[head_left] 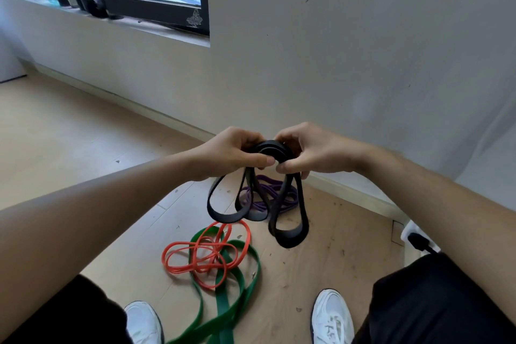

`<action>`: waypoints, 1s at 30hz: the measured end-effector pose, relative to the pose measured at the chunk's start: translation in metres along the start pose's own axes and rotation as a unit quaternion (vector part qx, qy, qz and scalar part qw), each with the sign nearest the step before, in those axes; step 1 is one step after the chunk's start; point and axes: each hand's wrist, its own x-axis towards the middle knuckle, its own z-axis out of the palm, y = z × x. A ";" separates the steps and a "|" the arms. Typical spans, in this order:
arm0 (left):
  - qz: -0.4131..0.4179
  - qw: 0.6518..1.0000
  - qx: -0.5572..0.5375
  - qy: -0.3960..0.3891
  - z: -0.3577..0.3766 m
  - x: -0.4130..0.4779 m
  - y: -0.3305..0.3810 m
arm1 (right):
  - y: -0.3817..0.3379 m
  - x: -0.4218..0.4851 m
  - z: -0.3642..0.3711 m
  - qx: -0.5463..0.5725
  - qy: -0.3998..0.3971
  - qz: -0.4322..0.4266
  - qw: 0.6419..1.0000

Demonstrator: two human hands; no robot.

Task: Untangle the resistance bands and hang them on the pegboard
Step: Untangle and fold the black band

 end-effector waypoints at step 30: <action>-0.030 0.960 0.122 0.251 0.118 0.036 -0.166 | 0.139 0.050 0.026 0.395 0.179 0.135 0.891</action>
